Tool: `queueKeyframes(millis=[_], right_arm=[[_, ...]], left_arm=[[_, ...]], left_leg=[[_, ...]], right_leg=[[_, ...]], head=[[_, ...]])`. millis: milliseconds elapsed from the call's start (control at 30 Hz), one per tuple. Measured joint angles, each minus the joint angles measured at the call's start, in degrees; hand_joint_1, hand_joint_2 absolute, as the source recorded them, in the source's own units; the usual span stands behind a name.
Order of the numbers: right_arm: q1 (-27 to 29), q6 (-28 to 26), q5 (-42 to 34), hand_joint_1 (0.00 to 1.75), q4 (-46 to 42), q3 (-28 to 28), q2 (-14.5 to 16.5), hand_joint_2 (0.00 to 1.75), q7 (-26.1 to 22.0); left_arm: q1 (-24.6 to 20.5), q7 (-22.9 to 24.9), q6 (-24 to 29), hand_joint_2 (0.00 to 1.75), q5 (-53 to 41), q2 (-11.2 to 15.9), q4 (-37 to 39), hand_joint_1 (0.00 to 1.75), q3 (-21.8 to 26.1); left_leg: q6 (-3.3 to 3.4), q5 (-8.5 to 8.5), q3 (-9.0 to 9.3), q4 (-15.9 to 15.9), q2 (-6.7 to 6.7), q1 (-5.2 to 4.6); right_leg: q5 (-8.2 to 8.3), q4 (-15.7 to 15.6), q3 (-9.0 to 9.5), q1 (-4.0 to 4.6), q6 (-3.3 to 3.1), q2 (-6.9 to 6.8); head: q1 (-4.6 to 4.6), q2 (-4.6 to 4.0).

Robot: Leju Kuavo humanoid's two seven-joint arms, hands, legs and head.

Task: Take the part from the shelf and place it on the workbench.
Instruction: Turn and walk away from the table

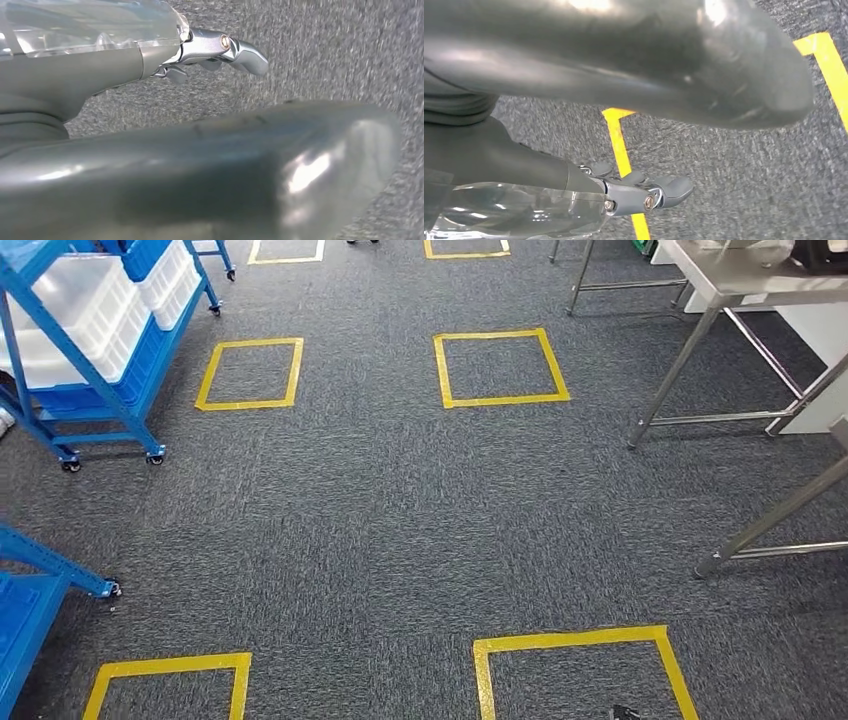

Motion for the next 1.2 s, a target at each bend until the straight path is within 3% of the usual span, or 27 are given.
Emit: queueKeyframes(millis=[67, 133, 200, 233, 267, 300, 333, 367, 433, 500, 533, 567, 633, 700, 767, 800, 833, 867, 933, 1000, 1067, 1100, 1133, 1200], right_arm=[[-0.23, 0.02, 0.13, 0.00, -0.01, 0.00, 0.04, 0.00, 0.03], [-0.43, 0.08, 0.25, 0.00, -0.03, 0.01, 0.04, 0.00, 0.04], [-0.33, 0.20, 0.35, 0.00, -0.04, 0.02, 0.02, 0.00, 0.07], [-0.22, 0.27, 0.39, 0.00, -0.04, 0.02, 0.02, 0.00, 0.10], [-0.14, 0.32, 0.42, 0.00, -0.04, 0.02, 0.02, 0.00, 0.11], [-0.11, 0.35, 0.44, 0.00, -0.04, 0.02, 0.01, 0.00, 0.11], [-0.12, 0.36, 0.48, 0.00, -0.05, 0.02, -0.02, 0.00, 0.11], [-0.14, 0.37, 0.51, 0.00, -0.05, 0.02, -0.05, 0.00, 0.11], [-0.16, 0.44, 0.56, 0.00, -0.04, 0.02, -0.08, 0.00, 0.14], [-0.24, 0.49, 0.59, 0.00, -0.02, 0.02, -0.07, 0.00, 0.21], [-0.29, 0.50, 0.61, 0.00, -0.02, 0.02, -0.07, 0.00, 0.26], [-0.34, 0.50, 0.61, 0.00, -0.02, 0.03, -0.02, 0.00, 0.35], [-0.32, 0.54, 0.62, 0.00, -0.03, 0.03, 0.06, 0.00, 0.60], [-0.14, 0.55, 0.64, 0.00, -0.04, 0.03, 0.09, 0.00, 0.79], [0.05, 0.59, 0.69, 0.00, -0.04, 0.02, 0.10, 0.00, 0.86], [0.06, 0.63, 0.75, 0.00, -0.03, 0.02, 0.14, 0.00, 0.90], [0.04, 0.67, 0.88, 0.00, -0.03, 0.03, 0.21, 0.00, 0.97], [0.03, 0.73, 1.08, 0.00, -0.02, 0.05, 0.33, 0.00, 1.04], [0.04, 0.93, 1.53, 0.00, -0.02, 0.14, 0.68, 0.00, 1.25], [0.08, 1.21, 1.77, 0.00, 0.00, 0.21, 1.13, 0.00, 1.52], [0.08, 1.30, 1.72, 0.00, 0.01, 0.22, 1.75, 0.00, 1.72], [0.06, 1.24, 1.65, 0.00, 0.02, 0.22, 2.05, 0.00, 1.69], [0.00, 1.12, 1.60, 0.00, 0.02, 0.22, 2.23, 0.00, 1.57], [-0.14, 0.85, 1.65, 0.00, 0.03, 0.24, 2.45, 0.00, 1.50]], left_arm=[[0.16, -0.01, 0.02, 0.00, 0.01, 0.04, 0.01, 0.00, 0.06], [0.23, -0.01, 0.04, 0.00, 0.02, 0.07, 0.02, 0.00, 0.12], [0.08, -0.01, 0.04, 0.00, 0.02, 0.00, 0.02, 0.00, 0.14], [0.03, -0.02, 0.01, 0.00, 0.02, -0.03, 0.02, 0.00, 0.15], [0.05, -0.02, -0.02, 0.00, 0.03, -0.05, 0.02, 0.00, 0.16], [0.12, -0.02, -0.05, 0.00, 0.03, -0.05, 0.02, 0.00, 0.17], [0.18, -0.02, -0.08, 0.00, 0.04, -0.05, 0.02, 0.00, 0.20], [0.23, -0.02, -0.09, 0.00, 0.05, -0.05, 0.02, 0.00, 0.21], [0.18, -0.03, -0.08, 0.00, 0.07, -0.04, 0.01, 0.00, 0.24], [0.17, -0.02, -0.03, 0.00, 0.07, -0.04, 0.01, 0.00, 0.26], [0.25, 0.00, 0.00, 0.00, 0.07, -0.04, 0.01, 0.00, 0.27], [0.39, 0.03, 0.04, 0.00, 0.06, -0.03, 0.02, 0.00, 0.28], [0.50, 0.11, 0.08, 0.00, 0.03, 0.00, 0.02, 0.00, 0.30], [0.33, 0.16, 0.09, 0.00, -0.01, 0.02, 0.02, 0.00, 0.29], [0.26, 0.23, 0.17, 0.00, -0.02, 0.02, 0.02, 0.00, 0.30], [0.34, 0.33, 0.26, 0.00, -0.01, 0.04, 0.02, 0.00, 0.31], [0.45, 0.45, 0.39, 0.00, 0.02, 0.08, 0.02, 0.00, 0.33], [0.55, 0.58, 0.57, 0.00, 0.05, 0.20, 0.02, 0.00, 0.37], [0.54, 0.78, 1.08, 0.00, 0.14, 0.62, 0.02, 0.00, 0.55], [0.50, 1.02, 1.64, 0.00, 0.14, 1.17, 0.01, 0.00, 0.75], [0.70, 1.30, 2.05, 0.00, 0.04, 1.79, 0.01, 0.00, 0.92], [0.90, 1.41, 2.16, 0.00, 0.00, 2.09, 0.01, 0.00, 1.02], [1.02, 1.45, 2.15, 0.00, -0.01, 2.32, 0.01, 0.00, 1.11], [0.97, 1.14, 1.79, 0.00, 0.08, 2.63, -0.01, 0.00, 1.30]], left_leg=[[0.39, 0.47, 0.11, -0.55, -1.57, 0.17], [0.93, 1.12, 0.52, -1.37, -2.97, 0.57], [1.26, 1.46, 0.54, -1.62, -4.39, 0.74], [1.33, 1.51, 0.44, -1.57, -5.21, 0.74], [1.32, 1.51, 0.40, -1.46, -6.09, 0.75], [1.25, 1.47, 0.38, -1.29, -6.98, 0.81], [1.11, 1.38, 0.38, -1.04, -7.82, 0.91], [0.88, 1.22, 0.37, -0.71, -8.61, 1.03], [0.18, 0.93, -0.03, 0.03, -9.98, 1.15], [-0.57, 0.98, -0.68, 0.38, -11.03, 1.23], [-0.95, 1.10, -0.95, 0.37, -11.52, 1.33], [-1.23, 1.05, -1.12, 0.45, -11.48, 1.43], [-1.74, -0.45, -2.24, 2.69, -9.16, 1.40], [-2.09, -4.07, -5.42, 9.48, -6.15, 1.40], [-2.30, -6.78, -8.75, 16.48, -5.31, 1.56], [-2.29, -6.66, -9.12, 17.40, -5.18, 1.59], [-2.18, -5.49, -8.29, 15.93, -5.01, 1.59], [-1.95, -3.65, -6.37, 12.40, -4.52, 1.53], [-1.23, -0.73, -1.95, 4.16, -1.71, 1.02], [-0.64, -0.03, -0.14, 0.48, -0.10, 0.40], [-0.21, 0.22, 0.02, -0.04, -1.44, 0.28], [0.02, 0.50, 0.33, -0.53, -2.10, 0.40], [0.32, 0.86, 0.66, -1.04, -2.75, 0.60], [0.75, 1.36, 0.89, -1.66, -4.09, 0.91]], right_leg=[[-0.27, -0.01, 0.37, -0.11, 0.55, -0.63], [-2.23, 2.53, -0.49, -0.32, 1.12, 2.12], [-5.86, 9.23, -3.64, -0.67, 1.45, 5.73], [-7.23, 12.81, -5.44, -0.80, 1.57, 6.43], [-7.58, 15.09, -6.69, -0.92, 1.69, 6.70], [-6.76, 15.34, -7.04, -1.04, 1.80, 6.82], [-4.88, 13.34, -6.34, -1.19, 1.90, 7.00], [-2.48, 9.64, -4.83, -1.41, 2.02, 7.56], [0.30, 3.22, -2.19, -1.69, 2.06, 9.66], [0.52, 1.40, -1.67, -1.58, 1.61, 10.54], [0.69, 1.31, -1.75, -1.45, 1.20, 10.00], [0.83, 1.16, -1.74, -1.42, 0.79, 9.45], [1.02, 0.78, -1.63, -1.39, -0.07, 8.25], [0.98, 0.64, -1.61, -1.17, -0.65, 6.73], [0.87, 0.65, -1.65, -0.88, -0.88, 5.09], [0.82, 0.66, -1.64, -0.77, -0.93, 4.35], [0.77, 0.66, -1.58, -0.68, -0.94, 3.68], [0.70, 0.66, -1.48, -0.61, -0.92, 3.04], [0.47, 0.68, -1.16, -0.42, -0.69, 1.88], [0.25, 0.67, -0.89, -0.32, -0.22, 0.83], [0.12, 0.43, -0.49, -0.30, 0.35, -0.27], [-0.19, 0.58, -0.29, -0.36, 0.65, 0.05], [-1.03, 1.55, -0.52, -0.44, 0.89, 1.26], [-4.42, 7.24, -3.03, -0.73, 1.20, 4.93]], head=[[0.00, 0.00], [0.04, 0.00], [0.12, 0.00], [0.15, 0.00], [0.15, 0.00], [0.15, 0.00], [0.15, 0.00], [0.15, 0.00], [0.17, 0.00], [0.16, 0.00], [0.15, 0.00], [0.15, 0.00], [0.06, 0.00], [-0.03, 0.00], [-0.03, 0.00], [-0.03, 0.00], [-0.04, 0.00], [-0.04, 0.00], [-0.02, 0.00], [0.01, 0.00], [0.00, 0.00], [0.02, 0.00], [0.02, 0.00], [0.10, 0.00]])
